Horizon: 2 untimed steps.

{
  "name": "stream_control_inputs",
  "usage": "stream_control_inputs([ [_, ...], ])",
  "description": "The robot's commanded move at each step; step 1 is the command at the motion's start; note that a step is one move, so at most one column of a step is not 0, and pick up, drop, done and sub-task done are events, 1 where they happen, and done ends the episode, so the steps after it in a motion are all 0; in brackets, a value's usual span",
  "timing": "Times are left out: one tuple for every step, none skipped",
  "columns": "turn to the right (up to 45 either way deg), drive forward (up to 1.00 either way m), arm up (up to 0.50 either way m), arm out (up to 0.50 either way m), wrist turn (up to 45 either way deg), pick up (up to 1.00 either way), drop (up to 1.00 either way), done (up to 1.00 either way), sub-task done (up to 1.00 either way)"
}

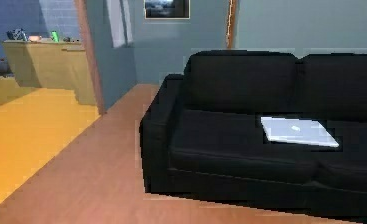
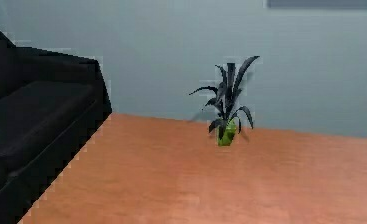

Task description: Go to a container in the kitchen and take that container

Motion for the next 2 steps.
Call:
stream_control_inputs([
  [0.0,0.35,0.00,0.00,0.0,0.00,0.00,0.00,0.00],
  [-36.0,0.00,0.00,0.00,0.0,0.00,0.00,0.00,0.00],
])
